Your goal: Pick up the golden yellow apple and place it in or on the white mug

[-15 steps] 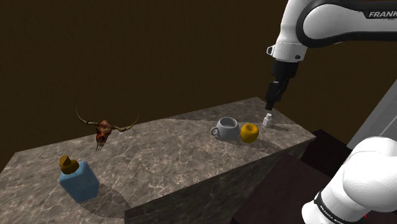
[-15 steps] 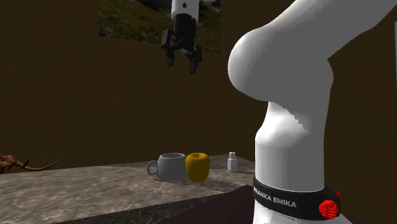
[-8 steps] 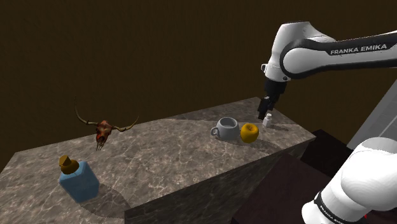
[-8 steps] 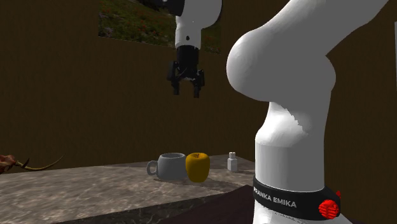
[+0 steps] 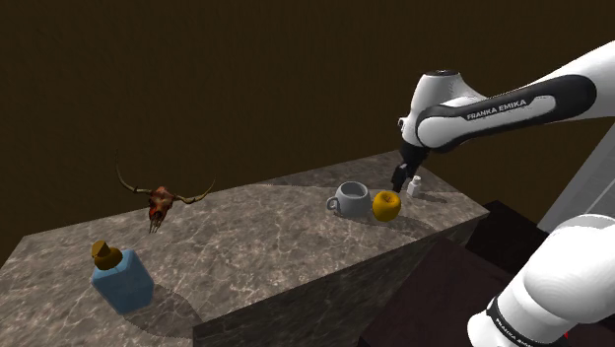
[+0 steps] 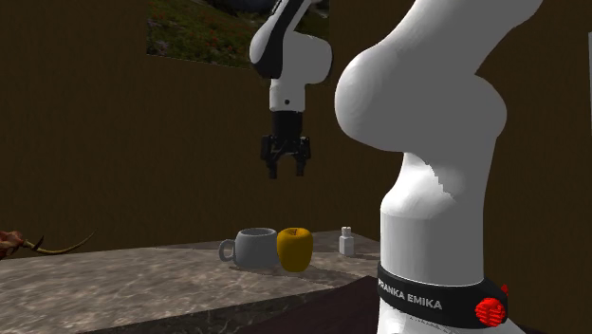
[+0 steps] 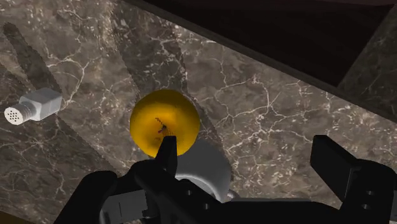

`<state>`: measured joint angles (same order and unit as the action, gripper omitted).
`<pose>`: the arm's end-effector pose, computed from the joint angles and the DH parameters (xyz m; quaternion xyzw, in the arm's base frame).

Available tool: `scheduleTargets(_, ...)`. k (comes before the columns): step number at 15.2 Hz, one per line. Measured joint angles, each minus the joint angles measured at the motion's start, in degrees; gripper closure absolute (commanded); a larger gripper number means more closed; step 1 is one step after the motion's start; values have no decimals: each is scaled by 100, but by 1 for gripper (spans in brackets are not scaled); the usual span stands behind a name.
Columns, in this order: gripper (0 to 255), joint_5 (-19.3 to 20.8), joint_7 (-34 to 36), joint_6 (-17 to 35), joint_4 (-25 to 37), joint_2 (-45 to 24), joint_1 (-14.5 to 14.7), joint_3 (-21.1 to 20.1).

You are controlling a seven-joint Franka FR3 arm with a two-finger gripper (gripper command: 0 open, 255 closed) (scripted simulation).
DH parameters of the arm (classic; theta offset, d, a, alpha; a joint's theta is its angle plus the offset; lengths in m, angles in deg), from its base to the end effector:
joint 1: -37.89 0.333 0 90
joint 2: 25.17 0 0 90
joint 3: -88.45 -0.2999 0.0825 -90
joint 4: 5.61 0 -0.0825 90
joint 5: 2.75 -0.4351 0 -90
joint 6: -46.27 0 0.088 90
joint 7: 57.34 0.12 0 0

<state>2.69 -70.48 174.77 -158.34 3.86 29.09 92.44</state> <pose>0.4214 -0.0962 0.3498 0.9983 0.0347 0.0360 0.0301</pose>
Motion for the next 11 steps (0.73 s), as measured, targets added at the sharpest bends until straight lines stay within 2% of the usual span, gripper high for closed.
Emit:
scheduleTargets(4, 0, 278, 44, 1015, -55, -759, -190, 75)
scheduleTargets(11, 0, 865, 193, 2590, 242, -2269, -575, 252)
